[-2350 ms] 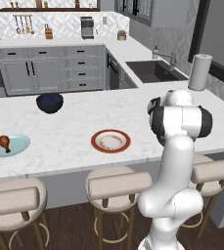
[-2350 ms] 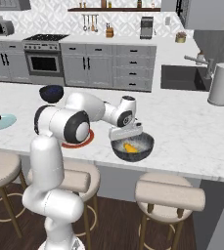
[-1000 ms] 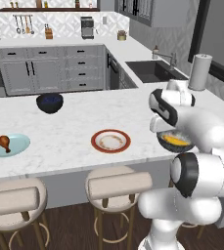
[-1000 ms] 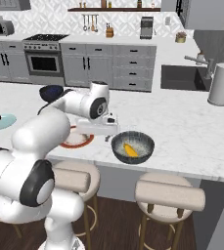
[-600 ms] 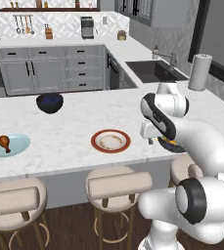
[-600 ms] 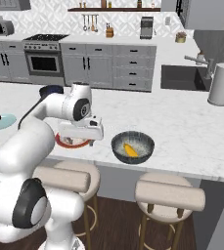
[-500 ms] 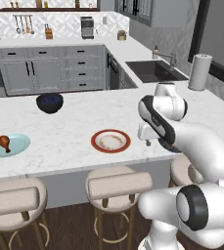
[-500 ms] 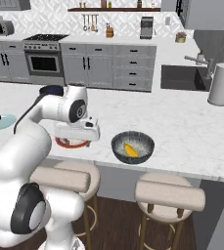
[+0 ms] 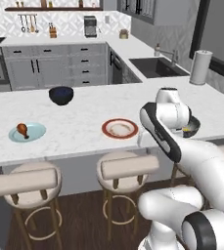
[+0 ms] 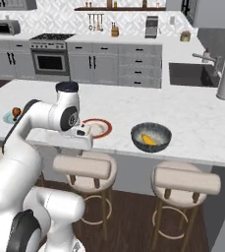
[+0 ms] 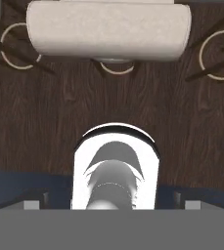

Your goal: Pick the chicken drumstick and corn from their plates and place them in the bowl. Then put the bowl in the fridge.

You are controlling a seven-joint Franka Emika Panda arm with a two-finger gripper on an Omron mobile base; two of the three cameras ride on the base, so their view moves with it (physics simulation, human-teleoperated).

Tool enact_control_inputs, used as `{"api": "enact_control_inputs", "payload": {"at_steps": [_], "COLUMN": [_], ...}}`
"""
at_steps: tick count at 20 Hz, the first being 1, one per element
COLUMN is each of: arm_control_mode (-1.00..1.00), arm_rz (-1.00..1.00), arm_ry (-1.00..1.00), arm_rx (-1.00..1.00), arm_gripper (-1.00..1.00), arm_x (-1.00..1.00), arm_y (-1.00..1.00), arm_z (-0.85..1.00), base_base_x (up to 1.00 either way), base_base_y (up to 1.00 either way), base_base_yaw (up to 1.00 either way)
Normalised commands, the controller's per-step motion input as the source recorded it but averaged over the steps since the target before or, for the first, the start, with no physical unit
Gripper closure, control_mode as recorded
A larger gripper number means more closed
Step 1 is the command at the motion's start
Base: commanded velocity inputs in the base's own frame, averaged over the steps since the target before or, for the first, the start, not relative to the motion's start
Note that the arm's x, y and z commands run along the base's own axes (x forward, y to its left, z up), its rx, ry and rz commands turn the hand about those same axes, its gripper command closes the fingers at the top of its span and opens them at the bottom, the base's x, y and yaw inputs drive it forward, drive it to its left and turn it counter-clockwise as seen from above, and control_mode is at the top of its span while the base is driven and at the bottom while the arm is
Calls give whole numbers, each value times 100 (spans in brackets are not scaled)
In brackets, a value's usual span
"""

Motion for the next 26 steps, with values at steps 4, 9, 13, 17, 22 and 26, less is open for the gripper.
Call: {"api": "enact_control_inputs", "payload": {"at_steps": [4, 9, 13, 17, 22, 26], "arm_control_mode": [100, 100, 100, 100, 100, -100], "arm_rz": [0, 0, 0, 0, 0, 3], "arm_ry": [0, 0, 0, 0, 0, 12], "arm_rx": [0, 0, 0, 0, 0, 0], "arm_gripper": [-100, -100, -100, -100, -100, -100], "arm_x": [0, 0, 0, 0, 0, 100], "arm_y": [0, 0, 0, 0, 0, -2], "arm_z": [0, 0, 0, 0, 0, 4], "base_base_x": [-48, -11, 6, 78, 97, 0], "base_base_y": [100, 100, 100, 99, 61, 0], "base_base_yaw": [-5, -7, -7, 0, 0, 0]}}
